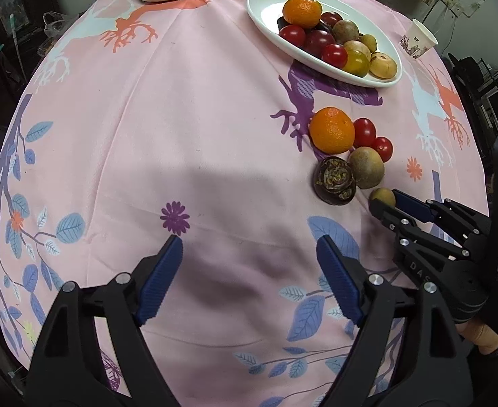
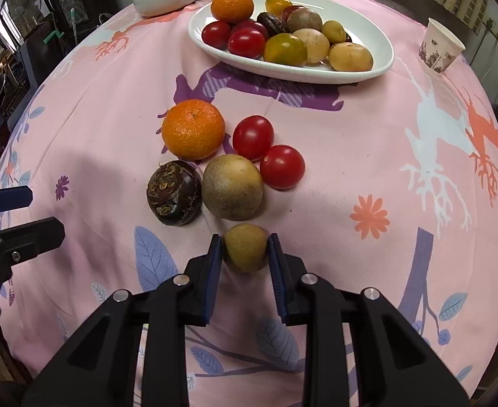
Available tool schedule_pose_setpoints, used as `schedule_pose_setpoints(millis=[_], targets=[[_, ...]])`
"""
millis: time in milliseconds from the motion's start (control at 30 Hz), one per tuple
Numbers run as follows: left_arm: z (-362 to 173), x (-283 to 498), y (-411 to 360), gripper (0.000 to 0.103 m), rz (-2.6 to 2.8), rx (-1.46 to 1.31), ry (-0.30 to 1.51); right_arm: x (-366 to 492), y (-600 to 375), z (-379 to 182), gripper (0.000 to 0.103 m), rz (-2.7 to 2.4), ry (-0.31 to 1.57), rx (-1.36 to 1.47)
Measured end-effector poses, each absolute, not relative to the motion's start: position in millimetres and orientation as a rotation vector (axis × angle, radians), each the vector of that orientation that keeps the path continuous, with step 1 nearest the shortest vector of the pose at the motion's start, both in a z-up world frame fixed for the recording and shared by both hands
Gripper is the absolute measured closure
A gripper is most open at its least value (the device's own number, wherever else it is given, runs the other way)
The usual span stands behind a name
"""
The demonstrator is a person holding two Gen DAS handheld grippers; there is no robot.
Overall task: Organize fruits
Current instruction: 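Grasp the dark round fruit with left tool while right tool grasps small brown fruit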
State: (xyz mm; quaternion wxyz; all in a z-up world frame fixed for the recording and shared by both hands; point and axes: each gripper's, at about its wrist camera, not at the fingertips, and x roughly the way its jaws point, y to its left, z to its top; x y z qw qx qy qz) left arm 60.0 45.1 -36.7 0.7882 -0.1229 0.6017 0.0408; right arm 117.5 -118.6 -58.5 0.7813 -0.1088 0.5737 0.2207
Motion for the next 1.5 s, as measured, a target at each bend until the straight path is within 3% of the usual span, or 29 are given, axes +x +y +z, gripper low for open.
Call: schedule_pose_setpoints(millis=[733, 933, 1067, 1500], targets=[[-58.8, 121.6, -27.7, 0.02, -0.063, -0.099, 1.307, 110.0, -201.5, -50.4, 0.075, 0.421, 1.296, 0.043], [-73.6, 129.4, -28.4, 0.034, -0.073, -0.096, 1.326, 114.1, -203.5, -49.0, 0.075, 0.433, 1.294, 0.056], [-78.6, 130.3, -30.5, 0.06, -0.066, -0.048, 1.307, 115.5, -201.8, -51.2, 0.075, 0.435, 1.301, 0.058], [-60.6, 114.0, -5.7, 0.06, -0.056, -0.137, 1.303, 113.1, -196.3, -44.0, 0.075, 0.45, 1.294, 0.056]])
